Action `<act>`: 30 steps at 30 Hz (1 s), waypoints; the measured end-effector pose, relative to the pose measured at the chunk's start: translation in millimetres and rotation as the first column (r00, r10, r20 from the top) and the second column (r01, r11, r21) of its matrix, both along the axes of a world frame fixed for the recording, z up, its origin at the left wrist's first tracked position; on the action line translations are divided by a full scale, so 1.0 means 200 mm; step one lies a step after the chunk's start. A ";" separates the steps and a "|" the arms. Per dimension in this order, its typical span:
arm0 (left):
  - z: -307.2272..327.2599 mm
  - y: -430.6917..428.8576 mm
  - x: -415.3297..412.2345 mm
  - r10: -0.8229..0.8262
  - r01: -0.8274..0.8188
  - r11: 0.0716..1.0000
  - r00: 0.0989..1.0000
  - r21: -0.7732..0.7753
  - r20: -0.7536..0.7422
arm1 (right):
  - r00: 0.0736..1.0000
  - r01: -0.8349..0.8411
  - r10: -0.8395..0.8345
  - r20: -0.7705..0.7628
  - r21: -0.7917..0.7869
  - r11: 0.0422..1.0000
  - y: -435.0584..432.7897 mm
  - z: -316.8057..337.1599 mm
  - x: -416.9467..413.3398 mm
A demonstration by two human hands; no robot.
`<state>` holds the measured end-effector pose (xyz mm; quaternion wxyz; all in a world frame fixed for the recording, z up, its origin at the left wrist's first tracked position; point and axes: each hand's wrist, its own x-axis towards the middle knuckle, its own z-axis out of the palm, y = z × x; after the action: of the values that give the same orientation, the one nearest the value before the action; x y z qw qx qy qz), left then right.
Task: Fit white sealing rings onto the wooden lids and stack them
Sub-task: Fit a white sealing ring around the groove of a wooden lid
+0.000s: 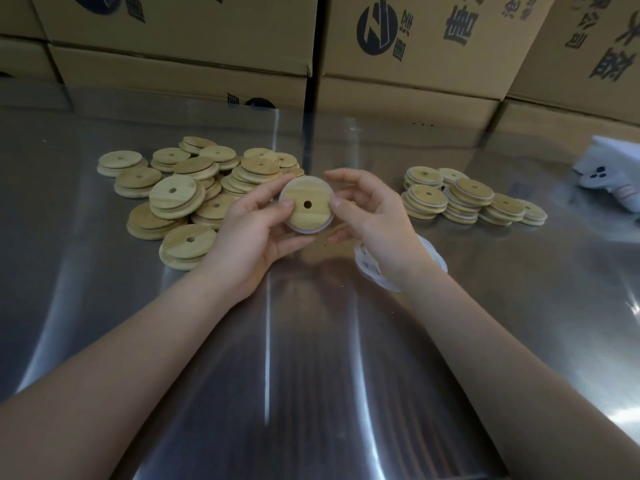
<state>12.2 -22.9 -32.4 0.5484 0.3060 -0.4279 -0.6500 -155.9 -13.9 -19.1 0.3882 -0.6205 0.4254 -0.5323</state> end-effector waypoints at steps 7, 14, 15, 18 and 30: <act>0.01 0.01 0.00 0.045 -0.044 0.999 0.998 -0.016 0.042 | 0.925 0.077 -0.136 -0.356 -0.176 0.981 -0.02 -0.06 0.03; 0.04 0.04 -0.05 0.120 -0.120 0.993 0.984 -0.010 0.135 | 0.845 0.087 -0.229 -0.484 -0.297 0.951 -0.03 -0.07 0.01; 0.05 0.04 -0.06 0.125 -0.125 0.992 0.981 -0.009 0.146 | 0.838 0.089 -0.235 -0.492 -0.302 0.949 -0.03 -0.07 0.01; 0.07 0.04 -0.06 0.127 -0.131 0.991 0.975 0.008 0.184 | 0.841 0.101 -0.244 -0.482 -0.303 0.948 -0.04 -0.07 0.01; 0.00 0.08 -0.06 0.468 -0.197 0.872 0.608 -0.449 0.642 | 0.729 0.466 -0.556 -0.399 -0.306 0.830 -0.08 0.02 -0.11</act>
<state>0.7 -7.0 -33.4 0.4860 0.5180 -0.6485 -0.2738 -178.4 -29.9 -16.1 0.0509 -0.6221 0.6100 -0.4881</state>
